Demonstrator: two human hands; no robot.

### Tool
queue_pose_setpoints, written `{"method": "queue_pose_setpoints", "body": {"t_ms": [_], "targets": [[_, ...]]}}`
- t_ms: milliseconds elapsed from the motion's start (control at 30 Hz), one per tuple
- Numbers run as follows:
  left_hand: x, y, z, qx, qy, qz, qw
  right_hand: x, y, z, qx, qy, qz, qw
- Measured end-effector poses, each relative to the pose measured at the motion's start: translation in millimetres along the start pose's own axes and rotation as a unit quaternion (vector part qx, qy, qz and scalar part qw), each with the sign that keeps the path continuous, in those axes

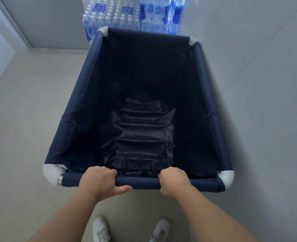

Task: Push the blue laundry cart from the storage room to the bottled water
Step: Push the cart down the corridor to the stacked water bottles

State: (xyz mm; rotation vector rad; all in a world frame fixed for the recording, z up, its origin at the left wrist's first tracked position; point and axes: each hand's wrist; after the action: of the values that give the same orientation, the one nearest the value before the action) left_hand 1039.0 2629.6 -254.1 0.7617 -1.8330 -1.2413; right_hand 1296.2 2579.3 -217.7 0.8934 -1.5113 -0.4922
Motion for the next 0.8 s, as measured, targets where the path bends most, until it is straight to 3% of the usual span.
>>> {"method": "queue_pose_setpoints", "body": {"t_ms": [800], "targets": [[-29.7, -9.5, -56.1, 0.013, 0.022, -0.032, 0.999, -6.9, -9.0, -71.3, 0.01, 0.02, -0.003, 1.0]]}}
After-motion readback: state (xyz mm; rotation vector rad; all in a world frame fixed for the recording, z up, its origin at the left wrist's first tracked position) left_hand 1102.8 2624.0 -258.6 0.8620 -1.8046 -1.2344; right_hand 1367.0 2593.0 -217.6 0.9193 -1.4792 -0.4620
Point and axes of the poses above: each hand's wrist, its own x-axis away from the middle knuckle, its own y-axis out of the back of the hand, z = x × y, and after that the axes turned 13 degrees about x, right-handed
